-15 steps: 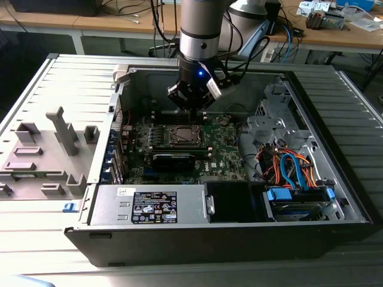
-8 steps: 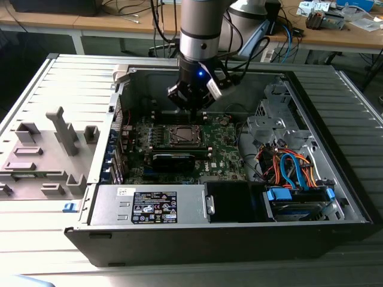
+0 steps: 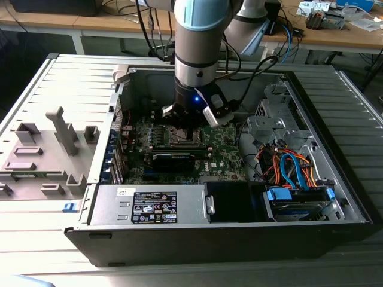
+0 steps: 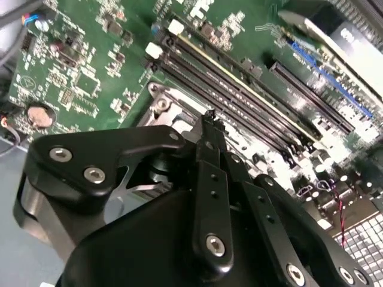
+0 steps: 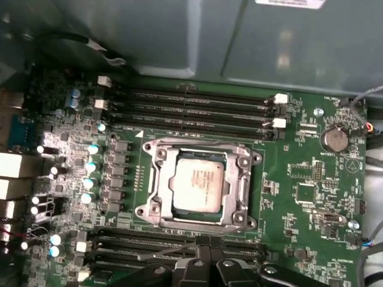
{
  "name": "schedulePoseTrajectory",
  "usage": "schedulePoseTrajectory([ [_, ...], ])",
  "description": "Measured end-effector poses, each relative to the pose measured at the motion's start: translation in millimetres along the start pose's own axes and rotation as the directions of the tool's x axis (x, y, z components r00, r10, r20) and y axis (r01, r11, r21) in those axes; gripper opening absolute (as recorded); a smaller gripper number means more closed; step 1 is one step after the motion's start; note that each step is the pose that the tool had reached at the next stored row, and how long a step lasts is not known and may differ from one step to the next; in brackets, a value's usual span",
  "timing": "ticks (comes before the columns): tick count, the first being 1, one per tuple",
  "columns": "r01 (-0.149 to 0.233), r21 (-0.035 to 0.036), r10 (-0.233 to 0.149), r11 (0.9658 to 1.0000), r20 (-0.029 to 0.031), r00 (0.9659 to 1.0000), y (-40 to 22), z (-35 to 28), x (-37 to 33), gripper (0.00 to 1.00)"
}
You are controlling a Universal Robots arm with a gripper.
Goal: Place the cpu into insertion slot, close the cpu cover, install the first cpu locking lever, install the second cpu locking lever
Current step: 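Install the second cpu locking lever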
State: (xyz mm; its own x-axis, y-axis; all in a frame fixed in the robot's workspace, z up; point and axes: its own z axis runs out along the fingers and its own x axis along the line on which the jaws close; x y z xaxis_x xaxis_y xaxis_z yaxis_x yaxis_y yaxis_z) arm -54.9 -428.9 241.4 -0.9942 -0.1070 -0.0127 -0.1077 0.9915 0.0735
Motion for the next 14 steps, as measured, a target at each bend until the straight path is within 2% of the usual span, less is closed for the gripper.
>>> schedulePoseTrajectory([
  [1, 0.000, -0.0080, 0.000, 1.0000, 0.0008, 1.0000, -0.5, 0.3, 2.6, 0.11],
  [3, 0.000, -0.0155, 0.000, 0.9999, 0.0016, 1.0000, -1.7, 1.0, 6.3, 0.11],
  [9, 0.000, -0.0198, 0.000, 0.9998, 0.0022, 1.0000, -8.2, 3.6, 18.0, 0.11],
  [14, 0.000, -0.0215, 0.000, 0.9998, 0.0024, 1.0000, -8.9, 13.2, 28.3, 0.11],
])
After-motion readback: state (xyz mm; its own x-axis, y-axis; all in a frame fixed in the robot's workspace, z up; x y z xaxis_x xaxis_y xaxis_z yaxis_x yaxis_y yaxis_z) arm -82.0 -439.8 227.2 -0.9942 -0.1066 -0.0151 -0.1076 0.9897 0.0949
